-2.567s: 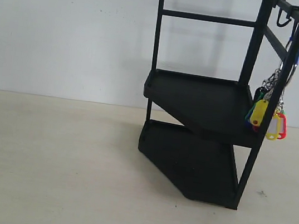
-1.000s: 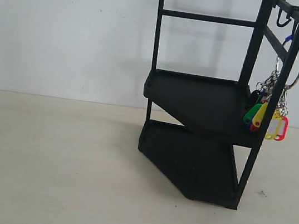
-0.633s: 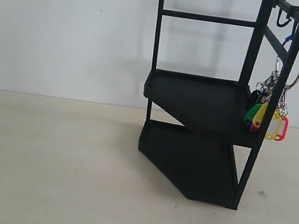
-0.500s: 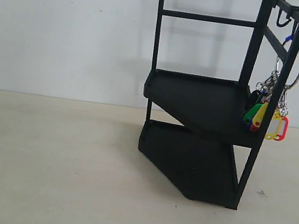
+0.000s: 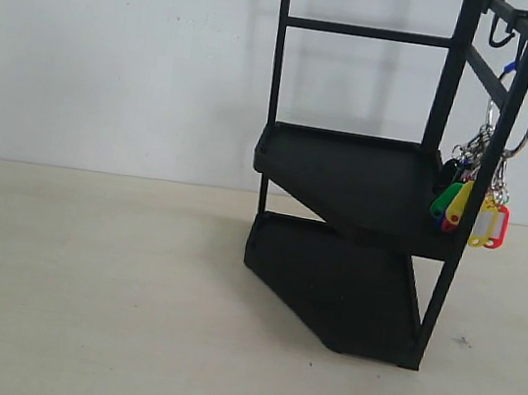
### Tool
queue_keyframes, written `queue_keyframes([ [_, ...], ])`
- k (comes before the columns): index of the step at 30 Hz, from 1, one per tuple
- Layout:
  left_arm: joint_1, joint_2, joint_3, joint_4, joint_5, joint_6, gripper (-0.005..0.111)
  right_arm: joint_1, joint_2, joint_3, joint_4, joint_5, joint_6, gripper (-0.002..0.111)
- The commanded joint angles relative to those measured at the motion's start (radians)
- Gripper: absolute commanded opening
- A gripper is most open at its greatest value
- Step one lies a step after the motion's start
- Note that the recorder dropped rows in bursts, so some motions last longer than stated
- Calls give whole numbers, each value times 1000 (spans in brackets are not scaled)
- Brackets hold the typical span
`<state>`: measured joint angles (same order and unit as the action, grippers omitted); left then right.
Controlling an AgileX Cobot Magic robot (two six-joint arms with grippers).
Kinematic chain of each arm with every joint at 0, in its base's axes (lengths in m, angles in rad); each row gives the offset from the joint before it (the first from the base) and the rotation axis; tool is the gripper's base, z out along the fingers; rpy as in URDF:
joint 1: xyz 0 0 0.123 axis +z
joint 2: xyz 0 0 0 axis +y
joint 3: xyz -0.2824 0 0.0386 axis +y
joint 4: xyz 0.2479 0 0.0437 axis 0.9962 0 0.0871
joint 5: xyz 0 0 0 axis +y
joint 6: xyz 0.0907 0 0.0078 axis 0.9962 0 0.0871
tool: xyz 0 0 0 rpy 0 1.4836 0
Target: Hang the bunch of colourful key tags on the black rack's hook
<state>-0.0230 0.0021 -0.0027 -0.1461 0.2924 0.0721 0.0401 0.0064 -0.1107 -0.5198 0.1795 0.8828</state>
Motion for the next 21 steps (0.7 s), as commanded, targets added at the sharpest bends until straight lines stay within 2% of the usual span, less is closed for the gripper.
queue_keyframes([
  [1, 2, -2, 3, 5, -3, 3, 4, 94, -6, 50, 6, -98, -7, 52],
  [7, 2, -2, 3, 5, -3, 3, 4, 160, -6, 75, 65, -179, -36, 52],
  [10, 2, -2, 3, 5, -3, 3, 4, 158, -6, 86, 438, -162, -540, 49],
  [12, 2, -2, 3, 5, -3, 3, 4, 158, -6, 99, 646, -157, -779, 38],
  [13, 2, -2, 3, 5, -3, 3, 4, 158, -6, 111, 701, -157, -867, 29],
  [15, 2, -2, 3, 5, -3, 3, 4, 158, -6, 111, 728, -148, -919, 7],
  [16, 2, -2, 3, 5, -3, 3, 4, 158, -6, 111, 730, -140, -915, 0],
  [21, 2, -2, 3, 5, -3, 3, 4, 158, -6, 111, 735, -122, -907, 0],
])
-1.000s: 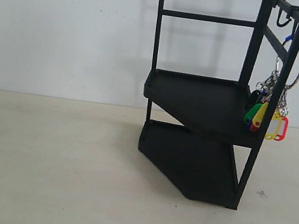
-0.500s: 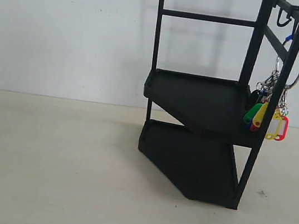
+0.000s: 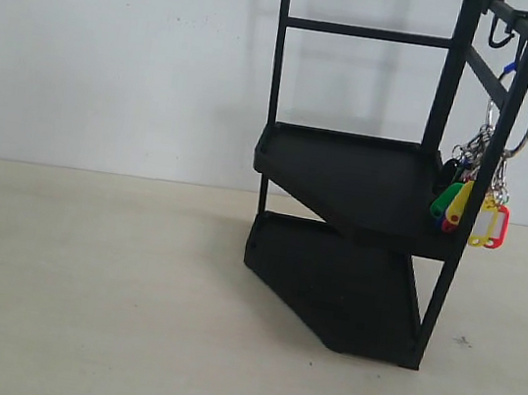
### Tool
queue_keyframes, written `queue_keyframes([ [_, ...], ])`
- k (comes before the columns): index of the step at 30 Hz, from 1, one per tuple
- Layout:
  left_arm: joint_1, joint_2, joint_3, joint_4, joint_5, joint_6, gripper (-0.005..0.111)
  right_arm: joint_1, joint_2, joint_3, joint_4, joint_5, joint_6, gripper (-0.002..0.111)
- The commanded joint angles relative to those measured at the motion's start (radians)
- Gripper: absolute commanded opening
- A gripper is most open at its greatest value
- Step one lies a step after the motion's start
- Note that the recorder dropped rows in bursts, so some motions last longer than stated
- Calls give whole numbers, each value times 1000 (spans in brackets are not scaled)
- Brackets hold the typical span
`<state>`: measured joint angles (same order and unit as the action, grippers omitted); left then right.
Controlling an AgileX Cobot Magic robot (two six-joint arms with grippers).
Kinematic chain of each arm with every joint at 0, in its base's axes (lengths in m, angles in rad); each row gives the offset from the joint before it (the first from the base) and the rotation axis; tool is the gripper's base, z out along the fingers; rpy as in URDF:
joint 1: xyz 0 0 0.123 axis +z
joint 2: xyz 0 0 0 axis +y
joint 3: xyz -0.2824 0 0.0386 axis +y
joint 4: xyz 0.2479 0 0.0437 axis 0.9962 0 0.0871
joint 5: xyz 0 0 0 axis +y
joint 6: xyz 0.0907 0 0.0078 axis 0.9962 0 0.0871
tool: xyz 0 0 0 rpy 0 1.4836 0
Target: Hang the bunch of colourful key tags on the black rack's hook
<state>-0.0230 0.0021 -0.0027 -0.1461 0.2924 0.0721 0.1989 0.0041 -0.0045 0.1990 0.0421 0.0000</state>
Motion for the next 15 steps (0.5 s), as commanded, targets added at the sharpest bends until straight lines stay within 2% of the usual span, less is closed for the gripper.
queue_keyframes([
  [1, 2, -2, 3, 5, -3, 3, 4, -1, -4, 5, 16, 30, -24, 0],
  [6, 2, -2, 3, 5, -3, 3, 4, -9, -4, 5, -59, 119, -33, 0],
  [15, 2, -2, 3, 5, -3, 3, 4, -190, -4, 5, -66, 314, -35, 0],
])
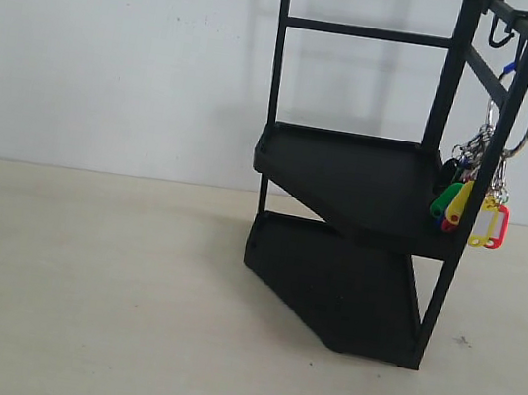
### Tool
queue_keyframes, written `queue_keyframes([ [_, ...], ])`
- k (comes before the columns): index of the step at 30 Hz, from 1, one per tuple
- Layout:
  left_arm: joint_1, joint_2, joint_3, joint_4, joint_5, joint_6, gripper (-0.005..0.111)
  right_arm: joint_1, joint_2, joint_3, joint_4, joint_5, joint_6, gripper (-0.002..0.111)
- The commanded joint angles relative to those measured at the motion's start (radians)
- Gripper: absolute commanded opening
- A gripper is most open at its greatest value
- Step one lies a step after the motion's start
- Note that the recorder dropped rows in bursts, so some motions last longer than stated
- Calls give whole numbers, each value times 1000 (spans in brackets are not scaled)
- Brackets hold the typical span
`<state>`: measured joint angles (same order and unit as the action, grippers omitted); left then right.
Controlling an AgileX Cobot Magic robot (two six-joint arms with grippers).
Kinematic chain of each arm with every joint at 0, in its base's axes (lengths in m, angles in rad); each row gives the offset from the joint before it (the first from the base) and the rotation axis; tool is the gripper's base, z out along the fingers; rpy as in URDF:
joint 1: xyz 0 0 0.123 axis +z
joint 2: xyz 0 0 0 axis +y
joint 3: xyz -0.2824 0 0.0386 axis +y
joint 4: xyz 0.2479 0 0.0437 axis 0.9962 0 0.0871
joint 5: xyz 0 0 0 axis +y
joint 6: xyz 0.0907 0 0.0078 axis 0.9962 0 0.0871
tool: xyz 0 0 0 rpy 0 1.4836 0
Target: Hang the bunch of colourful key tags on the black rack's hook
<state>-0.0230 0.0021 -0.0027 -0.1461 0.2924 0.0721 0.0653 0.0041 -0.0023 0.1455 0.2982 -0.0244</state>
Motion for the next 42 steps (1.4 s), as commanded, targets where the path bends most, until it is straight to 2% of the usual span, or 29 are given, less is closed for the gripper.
queue_keyframes([
  [1, 2, -2, 3, 5, -3, 3, 4, -71, -4, 2, -13, 58, -11, 0],
  [6, 2, -2, 3, 5, -3, 3, 4, -108, -4, 2, -15, 73, -15, 0],
  [42, 2, -2, 3, 5, -3, 3, 4, -106, -4, 2, 0, 45, -5, 0],
])
